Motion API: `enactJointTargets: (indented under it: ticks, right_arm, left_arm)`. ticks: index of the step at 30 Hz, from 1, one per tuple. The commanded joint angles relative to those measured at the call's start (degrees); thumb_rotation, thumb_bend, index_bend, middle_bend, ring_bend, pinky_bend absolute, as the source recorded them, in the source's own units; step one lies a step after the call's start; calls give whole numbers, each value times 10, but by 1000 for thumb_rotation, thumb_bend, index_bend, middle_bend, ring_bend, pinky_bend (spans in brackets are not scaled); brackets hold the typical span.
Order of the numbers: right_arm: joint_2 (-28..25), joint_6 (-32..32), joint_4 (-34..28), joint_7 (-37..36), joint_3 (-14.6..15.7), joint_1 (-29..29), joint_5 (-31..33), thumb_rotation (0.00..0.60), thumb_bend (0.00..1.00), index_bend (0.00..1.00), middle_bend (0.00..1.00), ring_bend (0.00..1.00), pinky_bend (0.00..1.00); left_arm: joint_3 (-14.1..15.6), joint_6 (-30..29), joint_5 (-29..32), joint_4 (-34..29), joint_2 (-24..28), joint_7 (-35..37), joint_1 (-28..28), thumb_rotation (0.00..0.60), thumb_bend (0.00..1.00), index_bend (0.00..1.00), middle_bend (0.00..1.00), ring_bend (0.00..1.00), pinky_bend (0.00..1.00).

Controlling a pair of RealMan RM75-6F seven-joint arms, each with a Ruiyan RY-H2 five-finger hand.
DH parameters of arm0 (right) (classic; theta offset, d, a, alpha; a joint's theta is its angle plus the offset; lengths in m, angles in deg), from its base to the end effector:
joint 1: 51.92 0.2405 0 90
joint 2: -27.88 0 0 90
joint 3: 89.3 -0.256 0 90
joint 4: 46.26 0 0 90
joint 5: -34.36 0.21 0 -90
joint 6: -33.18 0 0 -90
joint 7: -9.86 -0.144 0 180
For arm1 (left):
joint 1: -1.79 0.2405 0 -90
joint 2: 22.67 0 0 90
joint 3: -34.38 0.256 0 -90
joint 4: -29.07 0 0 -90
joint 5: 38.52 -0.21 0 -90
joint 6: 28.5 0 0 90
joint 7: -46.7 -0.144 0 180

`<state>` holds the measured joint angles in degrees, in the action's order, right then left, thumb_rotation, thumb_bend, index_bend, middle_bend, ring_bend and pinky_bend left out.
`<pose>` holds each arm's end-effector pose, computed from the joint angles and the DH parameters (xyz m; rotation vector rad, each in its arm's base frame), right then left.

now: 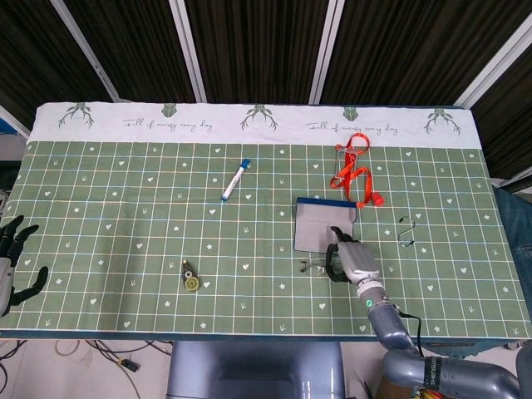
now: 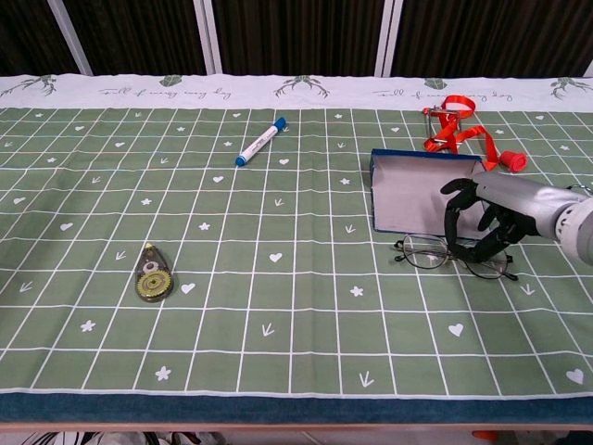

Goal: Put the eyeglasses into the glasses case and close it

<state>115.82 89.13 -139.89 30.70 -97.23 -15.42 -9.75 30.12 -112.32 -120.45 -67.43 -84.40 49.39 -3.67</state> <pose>-0.1945 -0.2970 -0.0289 1.6443 -1.4250 0.7476 -0.3060 0.1881 0.1696 -1.3060 -0.9837 -0.9463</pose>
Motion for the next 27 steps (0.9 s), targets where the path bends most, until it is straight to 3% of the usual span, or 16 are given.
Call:
enactJointTargets:
  ticks: [1,14,27]
  right_arm:
    - [-7,-3,-4,-5,-3,0,-5,600,580,648,88,155,211]
    - [-29,-10,0,-14,-35,24,-20,600,581,650,87,155,211]
    - [-10,-37,92,12,-72,80,22,600,582,657,80,154,211]
  left_arm:
    - [0,0,0,0,0,1,0,600,388,119,0,0,0]
    - [0,0,0,-2,1,3,1,600,388,119,0,0,0]
    - [0,-1,0,-1,1,4,1,600,388,119,0,0,0]
